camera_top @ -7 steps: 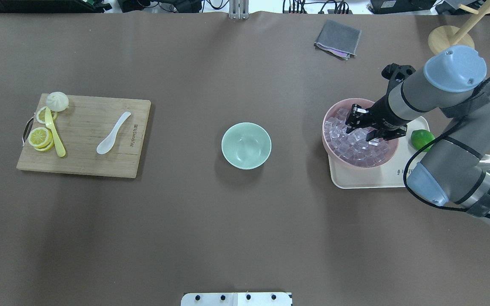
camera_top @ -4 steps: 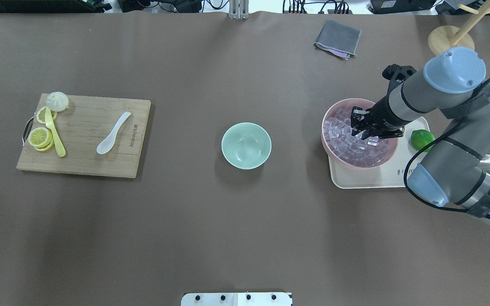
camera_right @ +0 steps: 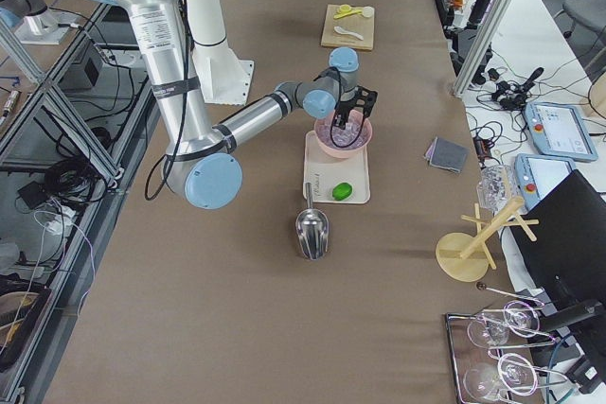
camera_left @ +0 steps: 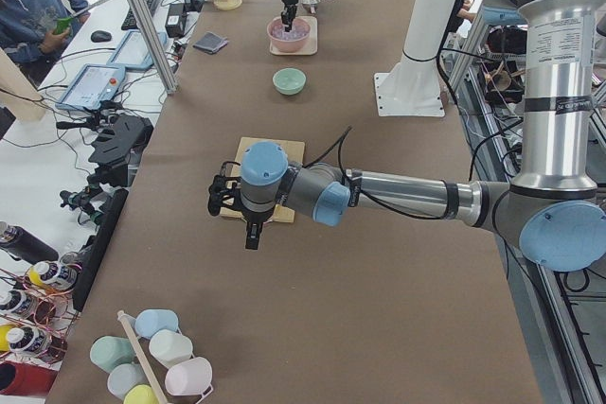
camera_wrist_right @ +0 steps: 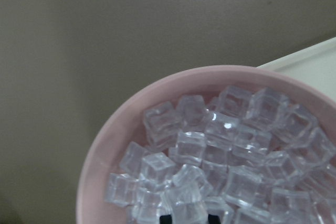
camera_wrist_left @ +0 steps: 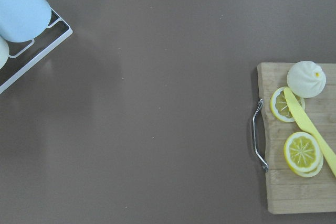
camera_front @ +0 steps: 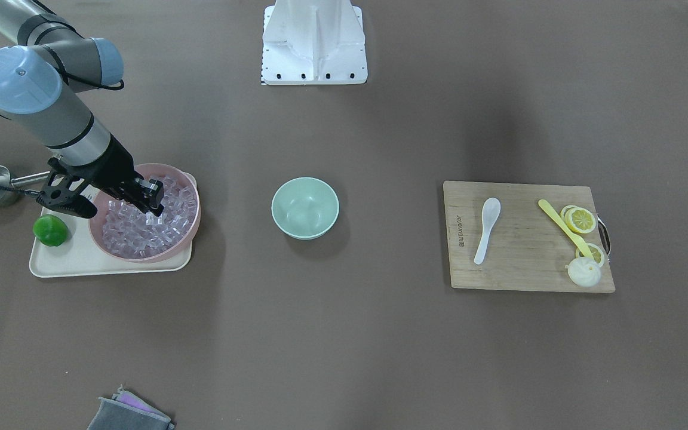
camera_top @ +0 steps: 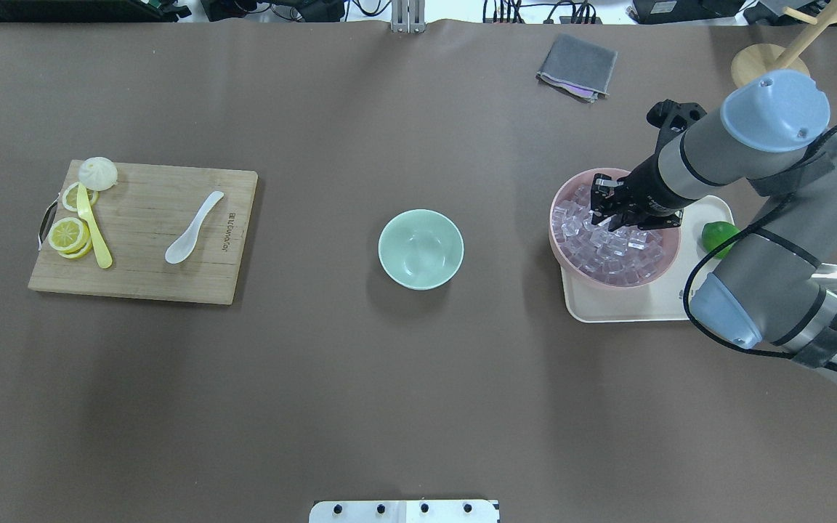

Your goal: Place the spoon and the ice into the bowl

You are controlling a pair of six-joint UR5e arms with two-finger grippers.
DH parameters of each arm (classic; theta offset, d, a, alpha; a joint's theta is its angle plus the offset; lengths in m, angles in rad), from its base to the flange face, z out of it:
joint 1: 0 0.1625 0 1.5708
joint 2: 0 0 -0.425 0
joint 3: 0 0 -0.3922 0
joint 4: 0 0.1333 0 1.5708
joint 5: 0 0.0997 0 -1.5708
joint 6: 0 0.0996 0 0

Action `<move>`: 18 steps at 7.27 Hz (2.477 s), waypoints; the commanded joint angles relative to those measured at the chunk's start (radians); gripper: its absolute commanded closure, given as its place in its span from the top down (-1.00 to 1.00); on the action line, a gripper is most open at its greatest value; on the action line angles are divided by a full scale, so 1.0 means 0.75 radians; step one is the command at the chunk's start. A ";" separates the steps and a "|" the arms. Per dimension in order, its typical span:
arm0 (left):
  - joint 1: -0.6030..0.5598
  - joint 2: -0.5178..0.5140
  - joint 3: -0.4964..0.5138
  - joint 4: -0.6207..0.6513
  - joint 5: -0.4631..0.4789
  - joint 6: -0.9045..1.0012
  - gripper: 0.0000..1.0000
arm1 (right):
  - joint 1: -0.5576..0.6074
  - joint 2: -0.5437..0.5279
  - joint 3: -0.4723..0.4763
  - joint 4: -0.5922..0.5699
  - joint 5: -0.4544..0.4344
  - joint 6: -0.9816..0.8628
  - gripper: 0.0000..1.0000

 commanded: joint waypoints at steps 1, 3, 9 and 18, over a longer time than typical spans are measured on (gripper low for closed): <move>0.110 -0.090 -0.003 0.000 0.004 -0.231 0.95 | 0.000 0.156 -0.009 -0.031 0.004 0.093 -1.00; 0.277 -0.247 0.019 0.002 0.025 -0.512 0.94 | -0.069 0.351 -0.011 -0.178 -0.026 0.189 -1.00; 0.646 -0.660 0.329 -0.014 0.322 -0.777 0.94 | -0.435 0.435 -0.107 -0.118 -0.399 0.302 -1.00; 0.849 -0.632 0.347 -0.212 0.407 -0.565 0.46 | -0.082 0.366 -0.048 -0.130 -0.064 0.131 1.00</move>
